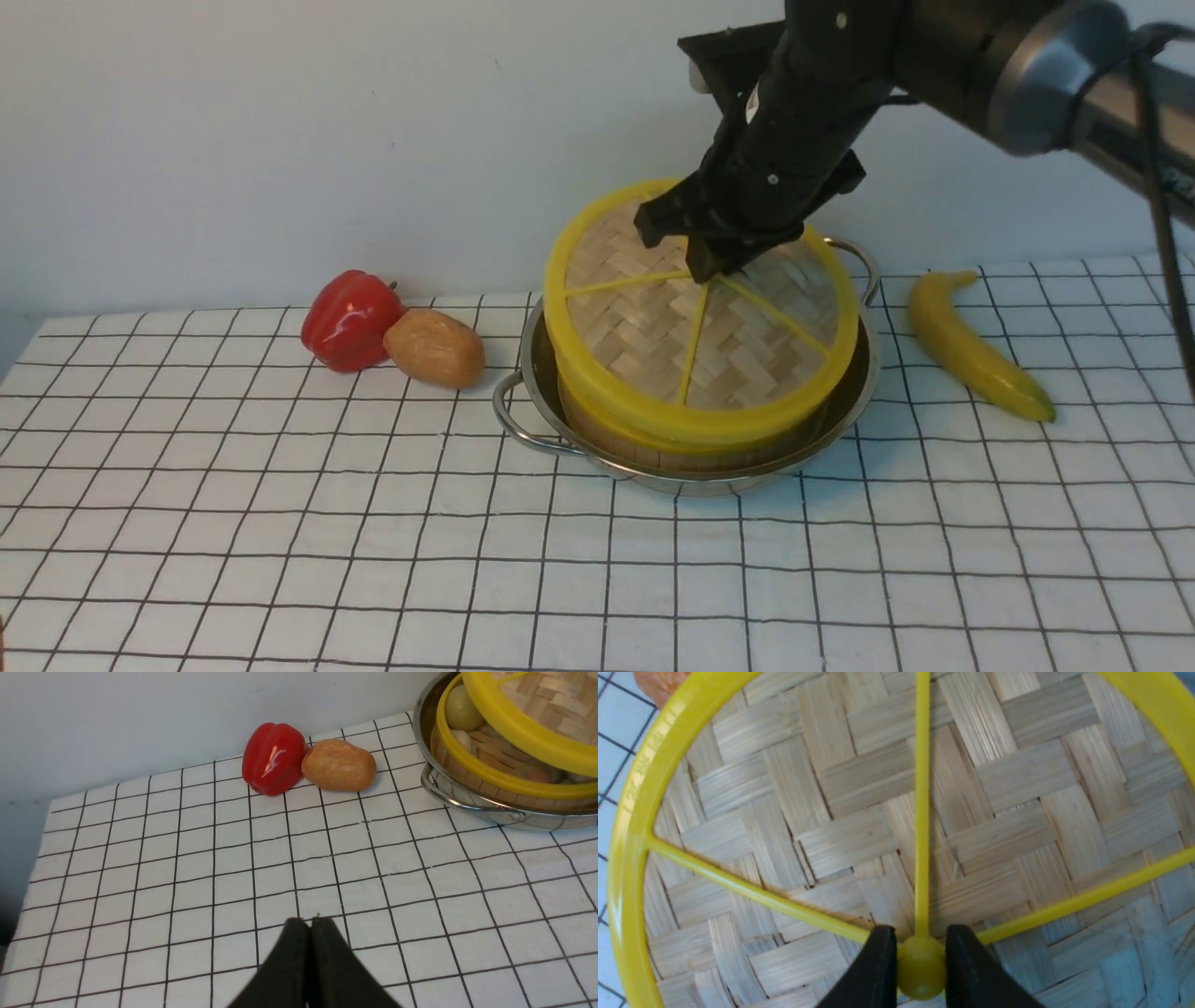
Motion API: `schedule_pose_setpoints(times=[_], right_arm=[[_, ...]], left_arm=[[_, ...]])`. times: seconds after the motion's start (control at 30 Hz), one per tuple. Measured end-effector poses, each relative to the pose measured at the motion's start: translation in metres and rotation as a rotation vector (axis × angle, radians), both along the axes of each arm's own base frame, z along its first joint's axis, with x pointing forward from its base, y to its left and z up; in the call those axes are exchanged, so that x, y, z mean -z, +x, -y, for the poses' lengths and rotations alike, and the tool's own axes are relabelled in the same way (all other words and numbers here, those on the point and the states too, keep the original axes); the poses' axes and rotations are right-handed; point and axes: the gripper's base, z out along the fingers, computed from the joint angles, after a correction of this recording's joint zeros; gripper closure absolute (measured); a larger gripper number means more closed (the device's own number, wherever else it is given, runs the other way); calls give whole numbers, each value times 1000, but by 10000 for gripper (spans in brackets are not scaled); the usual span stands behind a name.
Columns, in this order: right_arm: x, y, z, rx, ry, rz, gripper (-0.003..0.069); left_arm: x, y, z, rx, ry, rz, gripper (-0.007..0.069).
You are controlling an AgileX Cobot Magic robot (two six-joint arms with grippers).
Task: Place the steamer in the pot on the white tablecloth, and put the lid on the steamer.
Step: 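Place the bamboo steamer lid onto the steamer basket in the pot with the right gripper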
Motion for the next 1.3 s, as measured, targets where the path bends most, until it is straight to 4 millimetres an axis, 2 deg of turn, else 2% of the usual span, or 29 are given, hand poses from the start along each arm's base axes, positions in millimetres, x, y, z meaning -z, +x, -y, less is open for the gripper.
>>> schedule_pose_setpoints(times=[0.17, 0.63, 1.1, 1.3], right_arm=[[6, 4, 3, 2, -57, 17, 510], [25, 12, 0, -13, -85, -5, 510], [26, 16, -3, -44, -85, 26, 510], [36, 21, -6, -57, -79, 37, 510]], left_arm=[[0, 0, 0, -1, 0, -2, 648], [0, 0, 0, 2, 7, -3, 646], [0, 0, 0, 3, 8, -4, 646], [0, 0, 0, 3, 8, -4, 646]])
